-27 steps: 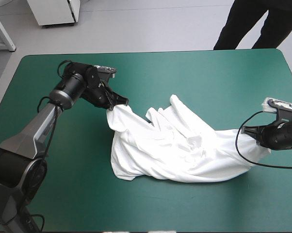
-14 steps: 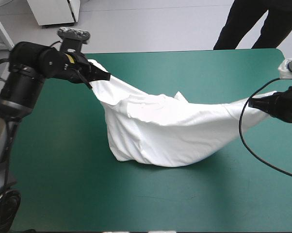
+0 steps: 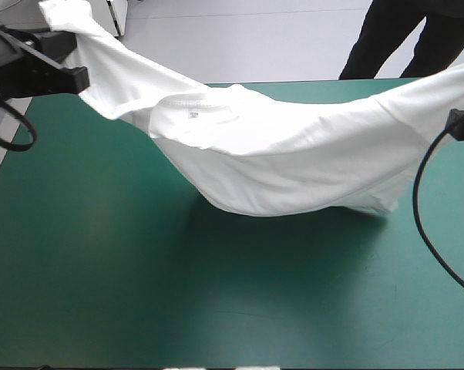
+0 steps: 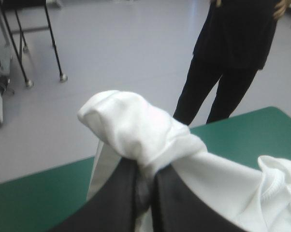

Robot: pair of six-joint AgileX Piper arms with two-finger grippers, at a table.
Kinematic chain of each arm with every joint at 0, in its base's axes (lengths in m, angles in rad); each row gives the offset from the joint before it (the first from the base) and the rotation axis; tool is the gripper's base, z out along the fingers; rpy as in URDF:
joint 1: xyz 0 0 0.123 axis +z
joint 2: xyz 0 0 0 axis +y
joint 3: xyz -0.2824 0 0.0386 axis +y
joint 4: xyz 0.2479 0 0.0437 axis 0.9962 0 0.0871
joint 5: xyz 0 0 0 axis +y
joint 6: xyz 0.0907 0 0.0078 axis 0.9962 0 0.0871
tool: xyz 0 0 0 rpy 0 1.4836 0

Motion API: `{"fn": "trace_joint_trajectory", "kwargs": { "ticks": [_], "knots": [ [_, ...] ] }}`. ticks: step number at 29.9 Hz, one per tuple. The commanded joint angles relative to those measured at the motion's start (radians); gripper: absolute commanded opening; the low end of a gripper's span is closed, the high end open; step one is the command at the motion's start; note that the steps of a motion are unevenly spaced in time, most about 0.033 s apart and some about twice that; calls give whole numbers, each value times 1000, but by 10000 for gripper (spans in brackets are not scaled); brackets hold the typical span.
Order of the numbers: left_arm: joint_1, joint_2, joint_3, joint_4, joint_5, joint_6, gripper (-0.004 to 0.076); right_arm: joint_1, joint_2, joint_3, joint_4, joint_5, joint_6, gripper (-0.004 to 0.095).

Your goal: Fold the cloth

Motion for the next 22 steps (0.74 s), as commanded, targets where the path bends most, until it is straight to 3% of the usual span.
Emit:
{"fn": "trace_joint_trajectory", "kwargs": {
  "ticks": [1,10,22],
  "knots": [
    [1,-28,-127,-46,0,35,-22,2,31,-164,30,-60,-25,-16],
    [1,-30,-342,-101,-71,37,-22,2,118,-474,37,-24,-37,-16],
    [1,42,-194,-62,6,46,-22,2,177,-346,26,0,-3,-17]
  ]
}}
